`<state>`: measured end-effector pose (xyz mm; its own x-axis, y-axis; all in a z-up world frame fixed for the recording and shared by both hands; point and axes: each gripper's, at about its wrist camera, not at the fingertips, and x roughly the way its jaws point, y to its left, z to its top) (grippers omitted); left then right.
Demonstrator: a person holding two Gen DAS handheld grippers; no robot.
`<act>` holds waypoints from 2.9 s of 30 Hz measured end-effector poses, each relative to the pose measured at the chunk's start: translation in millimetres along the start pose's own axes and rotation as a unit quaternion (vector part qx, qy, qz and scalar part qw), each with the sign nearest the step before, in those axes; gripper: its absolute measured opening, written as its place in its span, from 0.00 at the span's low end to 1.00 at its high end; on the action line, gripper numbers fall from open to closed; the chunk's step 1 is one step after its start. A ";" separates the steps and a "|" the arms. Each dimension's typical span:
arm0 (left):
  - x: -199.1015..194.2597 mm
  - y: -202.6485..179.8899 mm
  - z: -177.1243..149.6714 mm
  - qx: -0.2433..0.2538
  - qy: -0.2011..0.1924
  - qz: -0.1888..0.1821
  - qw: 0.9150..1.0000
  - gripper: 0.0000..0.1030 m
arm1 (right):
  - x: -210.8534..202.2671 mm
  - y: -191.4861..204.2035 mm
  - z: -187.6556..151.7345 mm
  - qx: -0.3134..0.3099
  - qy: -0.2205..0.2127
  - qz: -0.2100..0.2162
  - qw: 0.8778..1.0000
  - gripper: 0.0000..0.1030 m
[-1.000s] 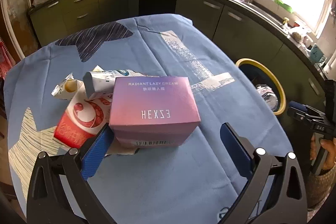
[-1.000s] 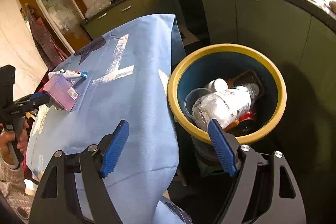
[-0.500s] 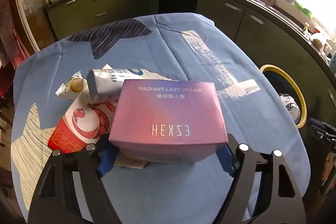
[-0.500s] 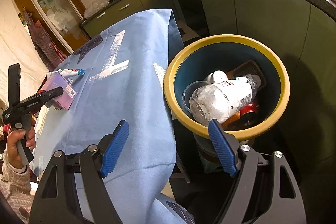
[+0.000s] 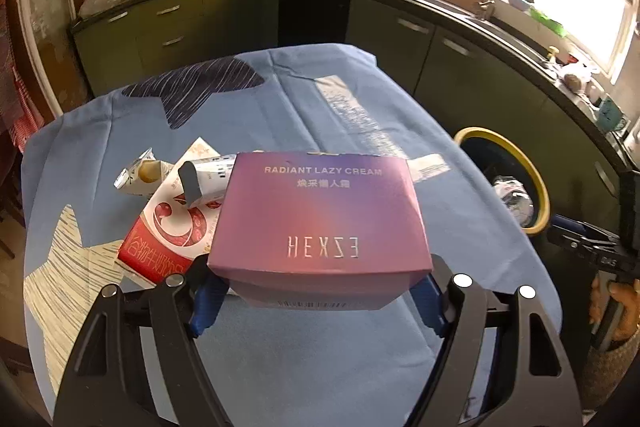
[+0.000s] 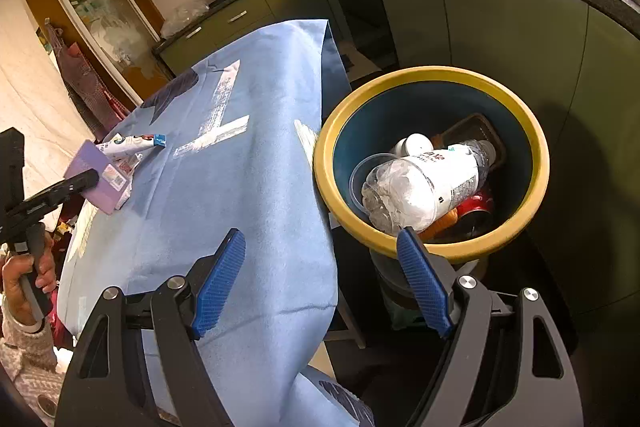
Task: Collect trash
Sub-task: 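Carry the pink box over the bin and open the left gripper, then grasp the white milk tube by its end with the right gripper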
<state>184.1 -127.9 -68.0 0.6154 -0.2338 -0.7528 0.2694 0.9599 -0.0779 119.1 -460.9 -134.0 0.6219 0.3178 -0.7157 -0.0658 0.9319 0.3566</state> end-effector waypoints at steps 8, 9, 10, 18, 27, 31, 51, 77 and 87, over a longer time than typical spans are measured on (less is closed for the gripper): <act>-22.0 -41.8 22.5 0.049 -0.015 -0.046 0.998 0.71 | -27.3 -17.8 -1.9 0.022 -0.033 -0.016 0.999 0.75; -20.2 -54.0 30.4 0.063 -0.014 -0.058 0.996 0.71 | -34.6 -24.5 -3.4 0.030 -0.042 -0.020 0.998 0.75; -17.5 -63.0 35.7 0.073 -0.012 -0.066 0.995 0.71 | -38.1 -28.6 -4.5 0.035 -0.046 -0.023 0.998 0.75; 33.3 -171.8 78.3 0.175 0.020 -0.149 0.973 0.71 | -58.6 -73.1 -22.3 0.087 -0.052 -0.052 0.993 0.75; 125.6 -269.8 106.3 0.213 0.063 -0.184 0.957 0.71 | -72.6 -102.9 -34.8 0.120 -0.059 -0.065 0.989 0.75; 166.2 -287.0 111.2 0.196 0.099 -0.184 0.958 0.72 | -71.0 -106.0 -38.7 0.126 -0.054 -0.063 0.989 0.75; 0.0 -147.3 93.2 0.107 0.002 -0.177 0.978 0.89 | -66.6 -30.1 -2.1 0.024 -0.048 -0.033 0.998 0.75; -120.2 125.8 -79.7 -0.098 -0.093 0.002 0.991 0.93 | 164.9 280.9 73.4 -0.450 0.084 0.050 0.888 0.59; -95.0 153.5 -86.1 -0.127 -0.063 -0.013 0.990 0.93 | 203.3 296.5 80.6 -0.486 0.066 0.054 0.870 0.57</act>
<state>103.2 55.0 -64.8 0.7029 -0.2605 -0.6619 0.1008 0.9576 -0.2698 288.9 -134.1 -125.3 0.4799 0.3707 -0.7952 -0.7871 0.5822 -0.2036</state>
